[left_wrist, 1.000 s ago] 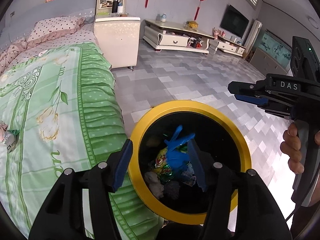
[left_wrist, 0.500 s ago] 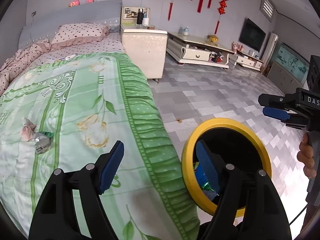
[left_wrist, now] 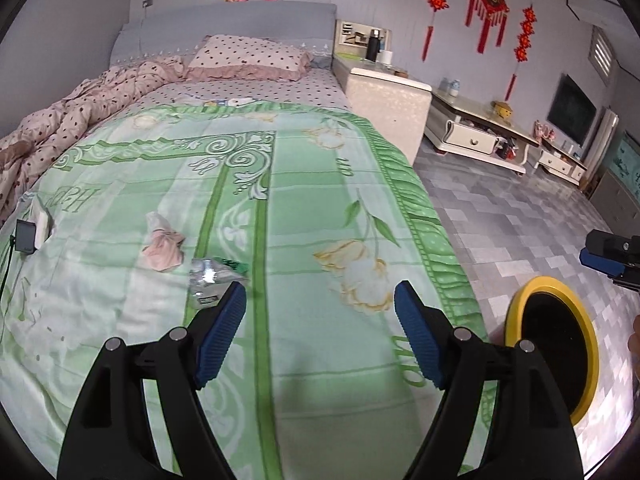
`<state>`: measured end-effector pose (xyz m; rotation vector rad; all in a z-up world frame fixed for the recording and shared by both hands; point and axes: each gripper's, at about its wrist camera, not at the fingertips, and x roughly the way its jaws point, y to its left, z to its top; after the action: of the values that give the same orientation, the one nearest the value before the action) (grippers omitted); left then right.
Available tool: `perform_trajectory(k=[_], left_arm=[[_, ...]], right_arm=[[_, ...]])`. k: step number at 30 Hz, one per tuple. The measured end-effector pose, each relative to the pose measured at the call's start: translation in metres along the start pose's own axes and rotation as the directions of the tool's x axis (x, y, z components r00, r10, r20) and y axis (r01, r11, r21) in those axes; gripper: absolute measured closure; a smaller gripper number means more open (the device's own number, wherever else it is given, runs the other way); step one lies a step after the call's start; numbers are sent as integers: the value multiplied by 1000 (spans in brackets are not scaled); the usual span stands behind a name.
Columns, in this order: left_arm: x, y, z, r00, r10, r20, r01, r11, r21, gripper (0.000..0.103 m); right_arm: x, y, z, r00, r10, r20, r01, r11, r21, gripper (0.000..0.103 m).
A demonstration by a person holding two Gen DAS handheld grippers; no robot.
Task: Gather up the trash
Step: 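Move both open tools back over the pink sock and foil packet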
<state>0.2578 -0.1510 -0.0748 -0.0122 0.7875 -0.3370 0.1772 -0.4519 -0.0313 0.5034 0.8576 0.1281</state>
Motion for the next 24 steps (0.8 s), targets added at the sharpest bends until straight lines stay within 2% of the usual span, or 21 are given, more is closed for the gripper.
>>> perform_trajectory(k=[6,14,21,24], left_arm=[[9,71,10,996,85,1,-85,994,-73,30],[40,149,20,982,185,-30,-187,971,-148,30],[74,193,26,975,213,-67,-222,955,-199,30],[89,206,26,975,204,-86,-218,951,-219,30]], right_arm=[[48,45,0,996,60,-63,-63,997,-41,43],[123,99,-8,982,90,-165,-107,990,-95,43],[187,132,-18,962,108,-251,-138,985,-108,43],[213,143,-23,952,105,-288,-143,983,-114,42]])
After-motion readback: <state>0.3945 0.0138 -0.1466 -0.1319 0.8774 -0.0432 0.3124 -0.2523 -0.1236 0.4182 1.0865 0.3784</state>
